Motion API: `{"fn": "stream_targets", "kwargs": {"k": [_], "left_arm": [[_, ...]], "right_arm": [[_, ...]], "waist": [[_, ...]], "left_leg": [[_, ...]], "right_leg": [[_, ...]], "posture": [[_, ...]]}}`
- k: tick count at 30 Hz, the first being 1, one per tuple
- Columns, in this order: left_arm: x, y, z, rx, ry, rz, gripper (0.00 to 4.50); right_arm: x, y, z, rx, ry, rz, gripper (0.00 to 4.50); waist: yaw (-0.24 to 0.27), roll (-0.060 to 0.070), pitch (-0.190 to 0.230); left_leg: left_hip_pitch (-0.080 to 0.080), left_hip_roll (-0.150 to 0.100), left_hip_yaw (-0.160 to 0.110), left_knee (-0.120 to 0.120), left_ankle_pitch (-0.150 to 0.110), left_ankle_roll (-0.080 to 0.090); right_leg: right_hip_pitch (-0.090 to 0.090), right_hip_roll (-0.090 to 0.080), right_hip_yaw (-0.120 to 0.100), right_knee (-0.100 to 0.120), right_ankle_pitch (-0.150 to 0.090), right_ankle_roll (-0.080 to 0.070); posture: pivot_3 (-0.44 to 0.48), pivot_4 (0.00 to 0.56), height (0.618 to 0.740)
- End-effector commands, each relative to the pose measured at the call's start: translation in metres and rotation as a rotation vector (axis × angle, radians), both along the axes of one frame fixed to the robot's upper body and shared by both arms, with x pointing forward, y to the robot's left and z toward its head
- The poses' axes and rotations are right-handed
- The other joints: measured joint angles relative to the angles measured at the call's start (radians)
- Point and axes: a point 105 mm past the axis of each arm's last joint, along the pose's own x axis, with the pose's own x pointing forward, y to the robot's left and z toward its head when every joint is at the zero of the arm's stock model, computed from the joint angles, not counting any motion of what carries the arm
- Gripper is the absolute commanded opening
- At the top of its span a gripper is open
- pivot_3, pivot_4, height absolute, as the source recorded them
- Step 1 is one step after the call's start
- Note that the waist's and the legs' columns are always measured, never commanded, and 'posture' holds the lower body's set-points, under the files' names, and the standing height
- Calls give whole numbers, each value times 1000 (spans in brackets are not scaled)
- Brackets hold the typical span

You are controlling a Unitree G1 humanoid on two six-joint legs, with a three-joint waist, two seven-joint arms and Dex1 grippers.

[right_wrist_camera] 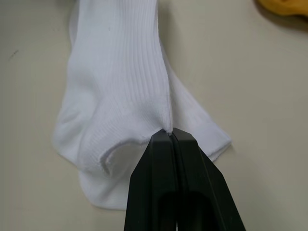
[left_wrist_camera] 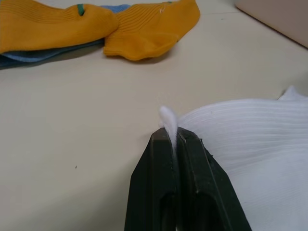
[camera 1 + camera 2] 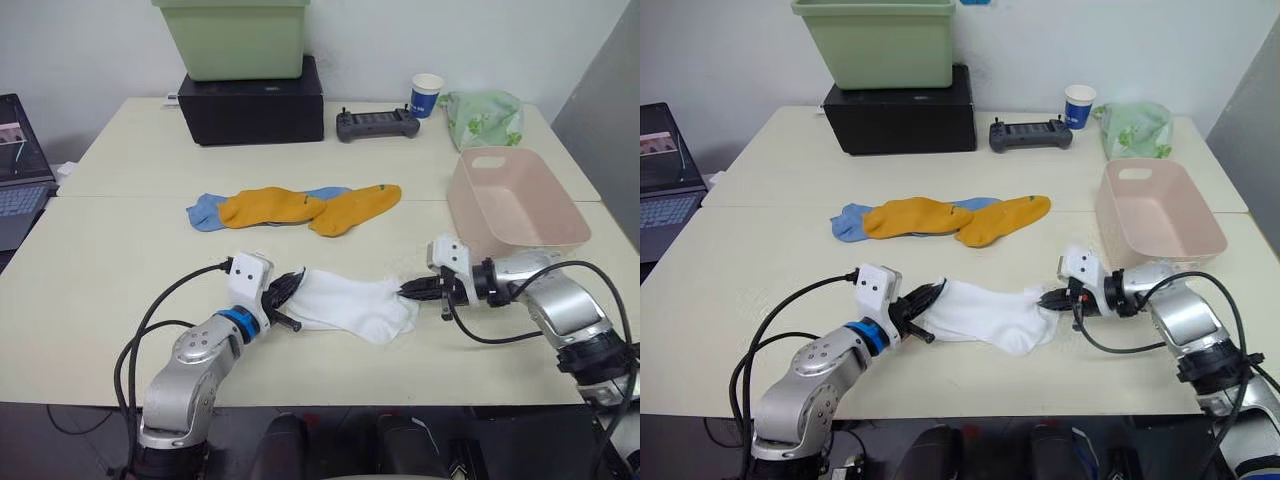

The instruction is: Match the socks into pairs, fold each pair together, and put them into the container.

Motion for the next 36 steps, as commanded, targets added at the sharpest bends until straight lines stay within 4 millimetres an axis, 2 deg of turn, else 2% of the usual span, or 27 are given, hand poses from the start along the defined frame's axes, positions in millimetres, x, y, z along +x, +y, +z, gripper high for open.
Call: {"fn": "stream_targets", "kwargs": {"k": [1, 2, 3, 5, 7, 8, 10, 15, 21, 24, 26, 28, 31, 32, 33, 36], "left_arm": [[-1, -1, 12, -26, -72, 6, 875], [-2, 3, 15, -29, -77, 6, 931], [-2, 9, 19, -37, -84, 8, 1301], [-2, 19, 24, -38, -92, 10, 1628], [-1, 29, 28, -32, -90, 1, 2299], [-1, 33, 30, -44, -74, -29, 2639], [0, 39, 31, -43, -41, -93, 3266], [10, 44, 15, 41, 39, -191, 3266], [23, 37, -1, 83, 74, -248, 3266], [26, 34, -4, 87, 75, -262, 2680], [26, 33, -3, 85, 70, -269, 2026], [25, 33, -2, 84, 68, -274, 1353], [23, 35, -2, 82, 69, -274, 412], [23, 35, -2, 81, 70, -272, 9], [23, 36, -2, 81, 70, -270, 0], [21, 36, -2, 74, 67, -265, 0]], "right_arm": [[11, -2, 17, 24, -92, -24, 595], [12, -7, 23, 49, -101, -64, 663], [11, -12, 28, 74, -98, -94, 1023], [6, -17, 33, 108, -97, -137, 1378], [-1, -18, 37, 133, -96, -166, 2086], [-12, -16, 37, 159, -68, -170, 2418], [-30, -13, 35, 188, -20, -178, 2425], [-54, -9, 19, 174, 17, -237, 2425], [-57, -7, -3, 150, 8, -307, 2425], [-58, 0, -5, 172, 7, -317, 2425], [-56, 3, -4, 199, 2, -333, 2248], [-56, 4, -2, 217, 8, -334, 1825], [-55, 5, 0, 229, 13, -335, 826], [-55, 6, 0, 233, 16, -335, 369], [-55, 6, 0, 235, 19, -334, 43], [-54, 8, 1, 244, 25, -328, 13]], "waist": [[-1, 0, 0], [-1, 0, 0], [-1, 0, 0], [1, 0, 0], [0, 0, 0], [0, 0, 0], [1, 0, 0], [-1, 0, 0], [-2, 0, 0], [-4, 0, 0], [-3, 0, 0], [-3, 0, 0], [-3, 0, 0], [-3, 0, 0], [-3, 0, 0], [-3, 0, 0]], "left_leg": [[0, 0, 0, 0, 0, 0], [0, 0, 0, 0, 0, 0], [0, 0, 0, 0, 0, 0], [0, 0, 0, 0, 0, 0], [0, 1, -1, 0, 0, 0], [0, 1, -1, -1, 0, 0], [0, 1, -2, -1, 0, 0], [0, 0, -1, -1, 0, 0], [0, 0, 0, -1, 0, 0], [0, 0, 0, -2, 0, 0], [0, 0, 0, -2, 0, 0], [0, 1, 0, -1, 0, 0], [-1, 0, 0, -2, 0, 0], [-1, 0, 0, -2, 0, 0], [-1, 0, 0, -2, 0, 0], [-1, 1, 0, -2, 0, 0]], "right_leg": [[0, 0, 0, 0, 0, 0], [0, 0, 0, 0, 0, 0], [0, 0, 0, 0, 0, 0], [0, 0, 0, 0, 0, 0], [0, 0, -1, 0, 0, 0], [0, 0, -1, 0, 0, 0], [0, 0, -2, 0, 0, 0], [0, 1, -1, 0, 0, 0], [-1, 1, -1, 0, 0, 0], [-2, 2, 0, 0, 0, 0], [-2, 2, 0, 0, 0, 0], [-2, 2, 0, 0, 0, 0], [-2, 2, 0, 0, 0, 0], [-2, 2, 0, 0, 0, 0], [-2, 2, 0, 0, 0, 0], [-2, 2, 0, 0, 0, 0]], "posture": [[0, 150, 740], [0, 150, 740], [0, 150, 740], [0, 150, 740], [0, 150, 740], [0, 150, 740], [0, 150, 740], [0, 150, 740], [0, 150, 740], [0, 150, 740], [0, 150, 740], [0, 150, 740], [0, 150, 740], [0, 150, 740], [0, 150, 740], [0, 150, 740]]}}
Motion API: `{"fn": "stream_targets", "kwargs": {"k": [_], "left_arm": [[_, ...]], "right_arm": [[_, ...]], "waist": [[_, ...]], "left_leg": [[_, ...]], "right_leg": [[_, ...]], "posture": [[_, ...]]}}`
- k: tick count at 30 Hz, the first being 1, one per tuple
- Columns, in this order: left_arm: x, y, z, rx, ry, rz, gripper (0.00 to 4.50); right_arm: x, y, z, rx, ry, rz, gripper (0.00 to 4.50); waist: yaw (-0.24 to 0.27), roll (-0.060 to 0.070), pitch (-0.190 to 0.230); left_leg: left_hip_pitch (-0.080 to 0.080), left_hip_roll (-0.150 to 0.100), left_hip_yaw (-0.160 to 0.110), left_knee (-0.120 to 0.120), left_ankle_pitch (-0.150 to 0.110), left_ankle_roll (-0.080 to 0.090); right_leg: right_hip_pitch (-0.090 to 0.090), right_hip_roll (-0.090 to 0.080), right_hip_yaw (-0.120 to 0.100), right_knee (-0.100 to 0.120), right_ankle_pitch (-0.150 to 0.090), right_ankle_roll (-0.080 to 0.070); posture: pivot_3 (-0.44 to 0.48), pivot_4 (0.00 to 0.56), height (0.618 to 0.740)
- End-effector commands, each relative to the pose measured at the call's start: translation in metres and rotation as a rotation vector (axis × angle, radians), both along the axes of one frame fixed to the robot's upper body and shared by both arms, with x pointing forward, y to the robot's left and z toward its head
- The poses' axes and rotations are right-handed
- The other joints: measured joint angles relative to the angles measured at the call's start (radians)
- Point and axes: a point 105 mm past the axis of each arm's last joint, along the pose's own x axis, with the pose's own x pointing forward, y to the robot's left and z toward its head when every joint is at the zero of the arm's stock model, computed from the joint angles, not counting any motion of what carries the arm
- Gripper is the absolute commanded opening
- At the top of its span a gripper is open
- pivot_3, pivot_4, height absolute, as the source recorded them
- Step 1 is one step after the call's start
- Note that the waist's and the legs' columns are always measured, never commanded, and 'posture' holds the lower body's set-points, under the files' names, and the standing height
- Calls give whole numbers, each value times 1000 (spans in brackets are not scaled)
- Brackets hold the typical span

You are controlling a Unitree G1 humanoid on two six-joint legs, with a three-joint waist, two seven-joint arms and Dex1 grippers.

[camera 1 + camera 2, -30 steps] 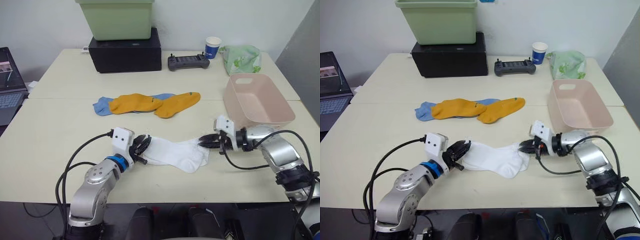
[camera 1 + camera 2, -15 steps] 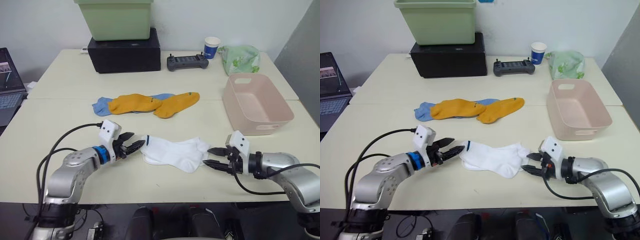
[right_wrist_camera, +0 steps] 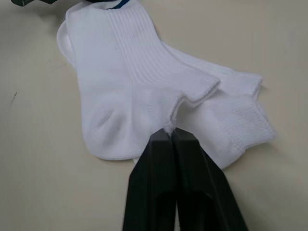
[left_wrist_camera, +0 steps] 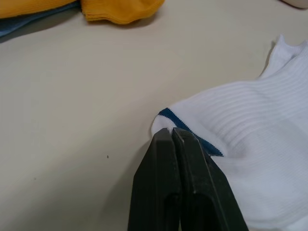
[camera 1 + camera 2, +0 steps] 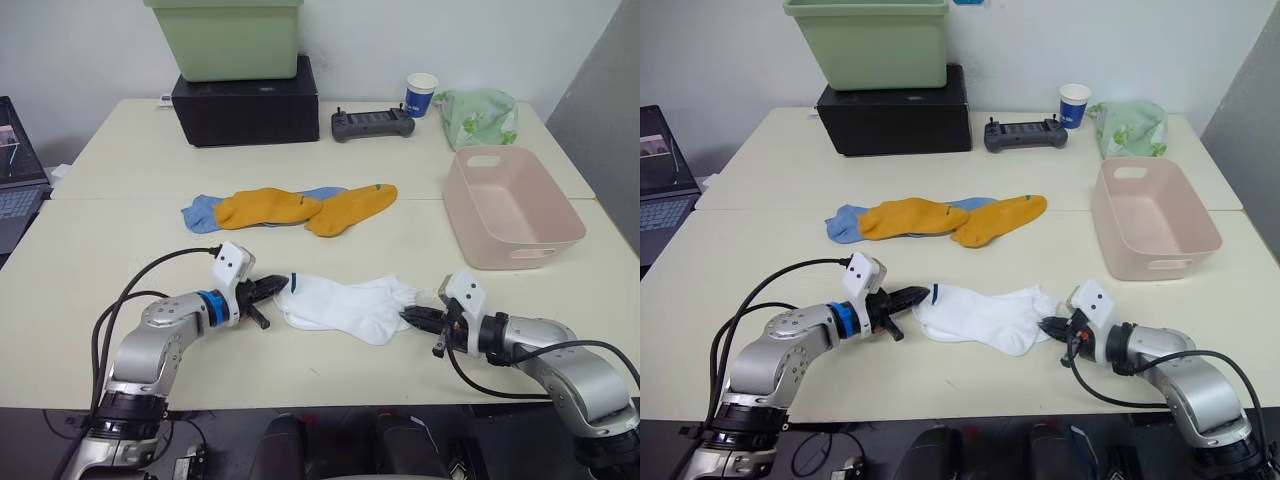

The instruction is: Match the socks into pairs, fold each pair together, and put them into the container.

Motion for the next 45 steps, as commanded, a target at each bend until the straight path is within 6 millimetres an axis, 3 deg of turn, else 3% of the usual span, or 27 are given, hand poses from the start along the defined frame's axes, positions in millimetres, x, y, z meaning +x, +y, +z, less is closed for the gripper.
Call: {"fn": "stream_targets", "kwargs": {"k": [1, 6, 12, 15, 21, 27, 45], "left_arm": [[-2, 0, 12, -4, -49, -1, 0], [-10, 0, 21, -55, -53, 9, 0], [-33, -15, 53, -226, -89, 50, 0], [-45, -24, 48, -234, -77, 65, 0], [-50, -25, 32, -224, -56, 132, 0], [-54, -31, 17, -209, -25, 115, 0], [-49, -26, 12, -195, -15, 103, 0]], "right_arm": [[1, 7, 15, 34, -46, 27, 13], [7, 2, 27, 58, -62, 31, 13], [20, -13, 53, 37, -88, 56, 13], [30, -26, 55, 7, -91, 47, 13], [32, -35, 46, -24, -40, 69, 13], [25, -29, 35, -19, 8, 106, 13], [34, -27, 30, -26, -26, 56, 13]], "waist": [[0, 0, 0], [0, 0, 0], [0, 0, 0], [0, 0, 0], [0, 0, 0], [0, 0, 0], [0, 0, 0]], "left_leg": [[0, 0, 0, 0, 0, 0], [0, 0, 0, 0, 0, 0], [0, 0, 0, 0, 0, 0], [0, 0, 0, 0, 0, 0], [0, 0, 0, 0, 0, 0], [0, 0, 0, 0, 0, 0], [0, 0, 0, 0, 0, 0]], "right_leg": [[0, 0, 0, 0, 0, 0], [0, 0, 0, 0, 0, 0], [0, -1, 0, 0, 0, 0], [1, -1, 0, -1, 0, 0], [1, -1, 0, -1, 0, 0], [1, -1, 0, -1, 0, 0], [1, -1, 1, -1, 0, 0]], "posture": [[0, 150, 740], [0, 150, 740], [0, 150, 740], [0, 150, 740], [0, 150, 740], [0, 150, 740], [0, 150, 740]]}}
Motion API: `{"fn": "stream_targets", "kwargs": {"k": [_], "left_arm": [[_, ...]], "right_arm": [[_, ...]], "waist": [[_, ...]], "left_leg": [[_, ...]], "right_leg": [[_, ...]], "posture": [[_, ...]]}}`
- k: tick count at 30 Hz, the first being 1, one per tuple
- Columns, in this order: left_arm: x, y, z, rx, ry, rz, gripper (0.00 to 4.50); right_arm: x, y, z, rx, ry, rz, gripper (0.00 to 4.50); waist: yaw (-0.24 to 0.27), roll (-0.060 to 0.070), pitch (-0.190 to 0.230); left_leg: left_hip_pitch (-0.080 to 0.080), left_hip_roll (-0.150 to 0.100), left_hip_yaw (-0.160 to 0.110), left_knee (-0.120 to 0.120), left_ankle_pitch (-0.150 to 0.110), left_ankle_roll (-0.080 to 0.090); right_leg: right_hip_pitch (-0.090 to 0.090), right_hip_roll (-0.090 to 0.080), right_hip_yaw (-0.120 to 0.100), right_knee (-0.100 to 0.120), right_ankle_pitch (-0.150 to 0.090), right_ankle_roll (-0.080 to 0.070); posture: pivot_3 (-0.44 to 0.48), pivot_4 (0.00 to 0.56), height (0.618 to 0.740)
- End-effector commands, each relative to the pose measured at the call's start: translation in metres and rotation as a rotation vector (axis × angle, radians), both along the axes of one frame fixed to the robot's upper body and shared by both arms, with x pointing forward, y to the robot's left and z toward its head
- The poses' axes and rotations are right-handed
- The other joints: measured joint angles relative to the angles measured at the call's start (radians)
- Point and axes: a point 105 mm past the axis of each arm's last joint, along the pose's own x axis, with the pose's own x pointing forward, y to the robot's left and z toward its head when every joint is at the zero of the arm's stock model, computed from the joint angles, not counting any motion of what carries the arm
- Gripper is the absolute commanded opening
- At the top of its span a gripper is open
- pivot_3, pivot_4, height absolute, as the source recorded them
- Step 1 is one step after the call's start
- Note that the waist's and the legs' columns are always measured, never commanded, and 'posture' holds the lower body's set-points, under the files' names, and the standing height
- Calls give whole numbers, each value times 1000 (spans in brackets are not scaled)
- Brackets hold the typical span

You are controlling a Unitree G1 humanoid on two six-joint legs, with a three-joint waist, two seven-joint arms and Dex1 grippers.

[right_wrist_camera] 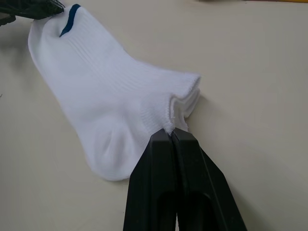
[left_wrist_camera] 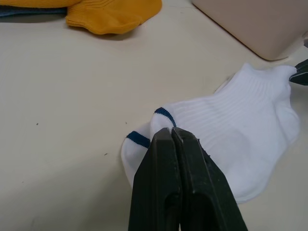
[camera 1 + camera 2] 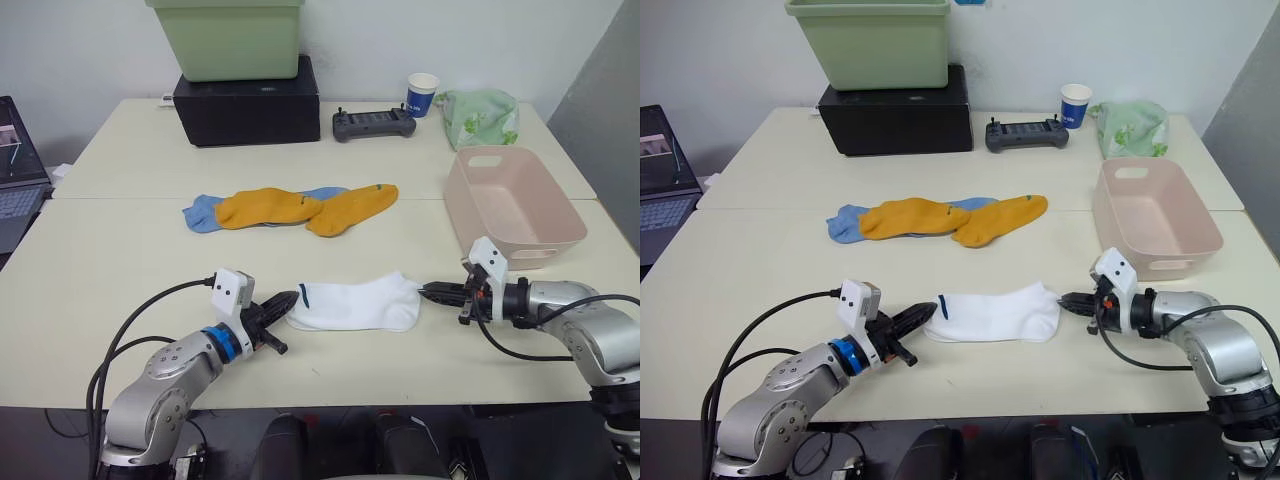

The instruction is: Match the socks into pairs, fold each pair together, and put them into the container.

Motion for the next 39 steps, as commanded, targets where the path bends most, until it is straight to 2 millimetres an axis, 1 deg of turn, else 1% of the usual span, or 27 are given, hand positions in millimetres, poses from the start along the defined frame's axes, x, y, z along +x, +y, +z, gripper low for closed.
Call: {"fn": "stream_targets", "kwargs": {"k": [1, 15, 19, 23, 26, 28, 29, 32, 34, 36, 38, 39], "left_arm": [[-2, -1, 5, 10, -26, -17, 0], [-2, 0, 5, 14, -31, -5, 0], [-4, -1, 3, 23, -29, -16, 0], [-3, -2, 5, 29, -53, -35, 0], [-4, 2, 6, 11, -49, -23, 578], [-5, 9, 9, 17, -52, -11, 1158], [-5, 15, 11, 22, -55, -3, 1514], [-2, 33, 19, 50, -77, 24, 2525], [-1, 40, 26, 97, -104, -9, 3171], [-1, 37, 34, 118, -133, -67, 3776], [1, 27, 41, 155, -177, -151, 3776], [4, 20, 44, 171, -204, -193, 3661]], "right_arm": [[2, 5, 9, -6, -53, 18, 13], [10, 6, 4, -2, -70, 3, 13], [10, 6, 0, -6, -62, 2, 13], [9, 3, -5, -15, -59, -4, 13], [9, 1, -1, 2, -62, -10, 653], [6, -2, 4, 9, -70, -10, 1290], [6, -4, 8, 9, -88, -18, 1677], [1, -3, 27, 72, -105, -5, 2773], [-6, 9, 40, 114, -128, 44, 2792], [-12, 23, 47, 129, -147, 93, 2792], [-11, 35, 45, 103, -178, 118, 2792], [-10, 42, 42, 89, -200, 131, 2611]], "waist": [[0, 0, 0], [0, 0, 0], [0, 0, 0], [0, 0, 0], [0, 0, 0], [0, 0, 0], [0, 0, 0], [0, 0, 0], [-1, 0, 0], [-1, 0, 0], [-1, 0, 0], [-1, 0, 0]], "left_leg": [[0, 0, 0, 0, 0, 0], [0, 0, 0, 0, 0, 0], [0, 0, 0, 0, 0, 0], [0, 0, 0, 0, 0, 0], [0, 0, 0, 0, 0, 0], [0, 0, 0, 0, 0, 0], [0, 0, 0, 0, 0, 0], [0, 0, 0, 0, 0, 0], [0, 0, 0, 0, 0, 0], [0, 0, 0, 0, 0, 0], [0, 0, 0, 0, 0, 0], [0, 0, 0, 0, 0, 0]], "right_leg": [[0, 0, 0, 0, 0, 0], [0, 0, 0, 0, 0, 0], [0, 0, 0, 0, 0, 0], [0, 0, 0, 0, 0, 0], [0, 0, 0, 0, 0, 0], [0, 0, 0, 0, 0, 0], [0, 0, 0, 0, 0, 0], [0, 0, 0, 0, 0, 0], [0, 0, 0, 0, 0, 0], [0, 1, 0, 0, 0, 0], [0, 0, 0, 0, 0, 0], [0, 0, 0, 0, 0, 0]], "posture": [[0, 150, 740], [0, 150, 740], [0, 150, 740], [0, 150, 740], [0, 150, 740], [0, 150, 740], [0, 150, 740], [0, 150, 740], [0, 150, 740], [0, 150, 740], [0, 150, 740], [0, 150, 740]]}}
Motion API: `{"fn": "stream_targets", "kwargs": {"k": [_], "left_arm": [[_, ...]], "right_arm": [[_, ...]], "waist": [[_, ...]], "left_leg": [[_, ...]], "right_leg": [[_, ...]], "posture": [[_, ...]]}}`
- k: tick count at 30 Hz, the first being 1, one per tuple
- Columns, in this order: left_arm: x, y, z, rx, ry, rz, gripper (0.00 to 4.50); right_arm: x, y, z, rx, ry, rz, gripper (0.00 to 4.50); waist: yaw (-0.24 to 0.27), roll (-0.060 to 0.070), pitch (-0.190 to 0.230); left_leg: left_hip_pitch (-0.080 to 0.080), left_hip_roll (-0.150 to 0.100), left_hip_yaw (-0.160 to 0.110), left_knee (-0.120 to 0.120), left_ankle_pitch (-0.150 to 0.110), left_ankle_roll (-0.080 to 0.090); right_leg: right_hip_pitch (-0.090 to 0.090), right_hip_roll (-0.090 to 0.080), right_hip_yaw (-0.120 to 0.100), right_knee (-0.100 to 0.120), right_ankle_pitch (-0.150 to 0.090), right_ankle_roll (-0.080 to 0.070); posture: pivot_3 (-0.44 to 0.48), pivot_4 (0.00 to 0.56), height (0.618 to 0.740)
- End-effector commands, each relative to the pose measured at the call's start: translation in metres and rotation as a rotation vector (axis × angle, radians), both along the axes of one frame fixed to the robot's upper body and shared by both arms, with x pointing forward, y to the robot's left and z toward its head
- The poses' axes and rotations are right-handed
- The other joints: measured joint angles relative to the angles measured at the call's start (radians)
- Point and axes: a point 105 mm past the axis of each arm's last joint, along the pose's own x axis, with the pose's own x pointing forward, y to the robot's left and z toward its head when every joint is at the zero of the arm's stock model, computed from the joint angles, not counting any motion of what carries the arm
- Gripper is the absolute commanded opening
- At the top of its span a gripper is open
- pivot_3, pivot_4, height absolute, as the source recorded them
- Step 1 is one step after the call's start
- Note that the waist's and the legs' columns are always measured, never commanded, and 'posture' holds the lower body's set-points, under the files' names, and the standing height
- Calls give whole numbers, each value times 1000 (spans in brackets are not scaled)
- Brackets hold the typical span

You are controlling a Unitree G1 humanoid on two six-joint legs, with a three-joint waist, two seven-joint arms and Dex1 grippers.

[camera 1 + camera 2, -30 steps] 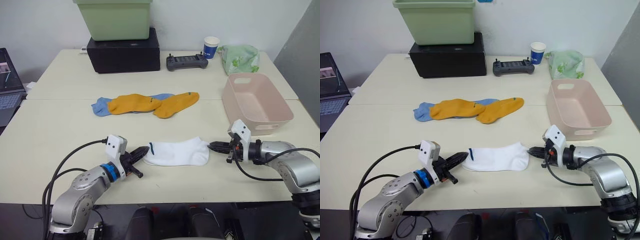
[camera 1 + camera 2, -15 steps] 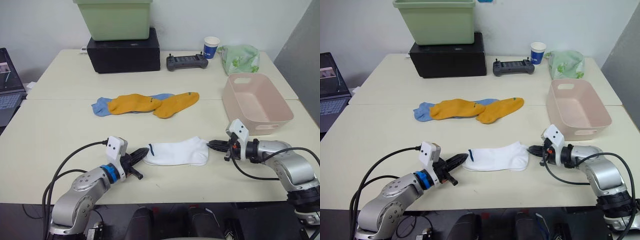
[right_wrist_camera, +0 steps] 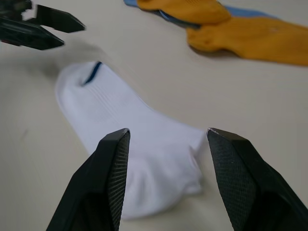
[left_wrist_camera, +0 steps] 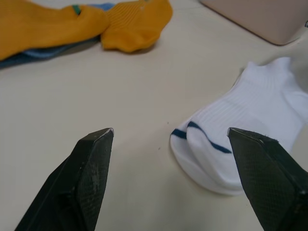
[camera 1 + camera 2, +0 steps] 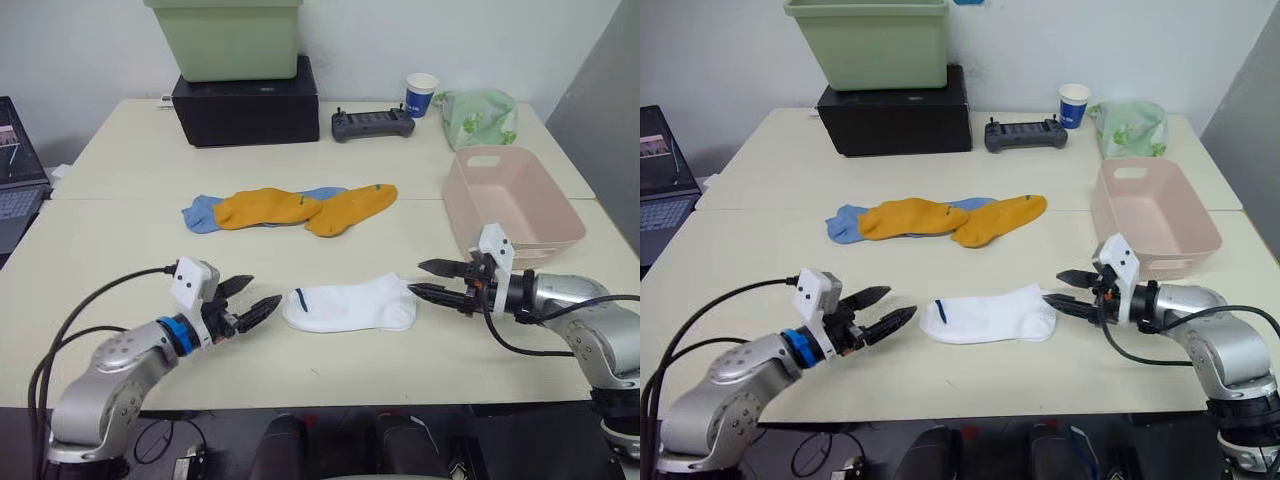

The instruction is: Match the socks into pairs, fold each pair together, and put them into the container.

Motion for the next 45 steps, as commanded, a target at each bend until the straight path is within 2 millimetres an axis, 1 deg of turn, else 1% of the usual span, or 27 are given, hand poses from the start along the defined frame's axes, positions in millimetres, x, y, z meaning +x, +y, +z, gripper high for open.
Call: {"fn": "stream_targets", "kwargs": {"k": [1, 2, 3, 5, 7, 8, 9, 11, 12, 15, 19, 21, 23, 26, 29, 31, 33, 35, 37, 39, 42, 45], "left_arm": [[3, -27, 17, 44, -101, -170, 3416], [5, -35, 18, 59, -114, -212, 3148], [6, -41, 15, 80, -120, -242, 2835], [13, -60, 7, 120, -133, -297, 2200], [18, -73, 1, 140, -138, -323, 1517], [20, -76, -2, 149, -141, -328, 1180], [23, -79, -9, 155, -128, -328, 850], [24, -80, -21, 177, -108, -335, 169], [25, -78, -29, 191, -94, -331, 42], [29, -71, -39, 225, -85, -305, 42], [33, -52, -45, 241, -60, -256, 42], [33, -47, -48, 257, -59, -248, 42], [31, -43, -47, 248, -58, -239, 42], [25, -44, -38, 197, -73, -239, 42], [21, -48, -24, 154, -124, -253, 42], [17, -53, -16, 159, -172, -288, 42], [13, -57, -11, 156, -194, -316, 42], [7, -62, -12, 175, -198, -357, 42], [4, -63, -20, 195, -174, -374, 42], [1, -60, -33, 228, -144, -378, 42], [2, -53, -46, 259, -108, -349, 42], [4, -48, -52, 274, -97, -325, 42]], "right_arm": [[0, 25, 1, -35, -94, 49, 2396], [2, 31, -3, -41, -102, 52, 2165], [3, 35, -6, -51, -111, 60, 1838], [8, 48, -16, -65, -133, 64, 1136], [15, 54, -25, -87, -154, 58, 405], [18, 55, -28, -101, -165, 53, 54], [24, 56, -33, -104, -169, 29, 0], [31, 55, -41, -101, -165, 1, 0], [34, 53, -47, -104, -158, -14, 0], [34, 48, -58, -122, -147, -26, 0], [33, 29, -73, -146, -119, -67, 0], [33, 22, -78, -162, -123, -79, 0], [30, 16, -78, -153, -117, -92, 0], [24, 9, -73, -139, -127, -88, 0], [19, 13, -58, -84, -159, -63, 0], [14, 22, -44, -24, -183, -32, 0], [10, 32, -35, 14, -192, 3, 0], [3, 44, -31, 28, -183, 52, 0], [0, 51, -38, 1, -165, 74, 0], [-1, 52, -51, -57, -152, 82, 0], [1, 45, -67, -106, -130, 54, 0], [4, 35, -73, -105, -94, 0, 0]], "waist": [[1, 0, 0], [3, 0, 0], [4, 0, 0], [2, 0, 0], [2, 0, 0], [2, 0, 0], [1, 0, 0], [-1, 0, 0], [-1, 0, 0], [0, 0, 0], [0, 0, 0], [0, 0, 0], [0, 0, 0], [0, 0, 0], [0, 0, 0], [0, 0, 0], [0, 0, 0], [0, 0, 0], [-1, 0, 0], [0, 0, 0], [0, 0, 0], [1, 0, 0]], "left_leg": [[0, 0, 0, 0, 0, 0], [0, 0, 0, 0, 0, 0], [0, -1, 0, 0, 0, 0], [0, -1, 1, 0, 0, 0], [0, -1, 2, 0, 0, 0], [0, -1, 2, 0, 0, 0], [-1, -1, 2, 0, 0, 0], [-1, -1, 2, 0, 0, 0], [-1, -1, 2, 0, 0, 0], [-1, 0, 1, 0, 0, 0], [-1, 0, 1, 0, 0, 0], [0, 0, 1, 0, 0, 0], [1, 0, 1, 0, 0, 0], [1, 0, 1, 0, 0, 0], [1, 0, 1, 0, 0, 0], [1, 0, 1, 0, 0, 0], [1, 0, 1, 0, 0, 0], [1, 0, 1, 0, 0, 0], [1, 0, 1, 0, 0, 0], [1, 0, 0, 0, 0, 0], [1, 0, 1, 0, 0, 0], [0, 0, 1, 0, 0, 0]], "right_leg": [[0, 0, 0, 0, 0, 0], [0, 0, 0, 0, 0, 0], [0, -1, 0, 0, 0, 0], [0, -1, 0, -1, 0, 0], [-1, 0, 0, 0, 0, 0], [-1, 0, 0, 0, 0, 0], [-1, 0, 0, 0, 0, 0], [-2, 0, 0, 0, 0, 0], [-3, 1, 1, 1, 0, 0], [-3, 1, 1, 1, 0, 0], [-2, 1, 1, 1, 0, 0], [-1, 0, 1, 1, 0, 0], [0, 0, 0, 1, 0, 0], [1, 0, 0, 1, 0, 0], [1, -1, 0, 1, 0, 0], [1, -1, 0, 1, 0, 0], [0, 0, 0, 1, 0, 0], [0, 0, 0, 1, 0, 0], [0, 0, 0, 1, 0, 0], [0, 0, 0, 1, 0, 0], [0, 0, 0, 1, 0, 0], [0, 0, 0, 1, 0, 0]], "posture": [[0, 150, 740], [0, 150, 740], [0, 150, 740], [0, 150, 740], [0, 150, 740], [0, 150, 740], [0, 150, 740], [0, 150, 740], [0, 150, 740], [0, 150, 740], [0, 150, 740], [0, 150, 740], [0, 150, 740], [0, 150, 740], [0, 150, 740], [0, 150, 740], [0, 150, 740], [0, 150, 740], [0, 150, 740], [0, 150, 740], [0, 150, 740], [0, 150, 740]]}}
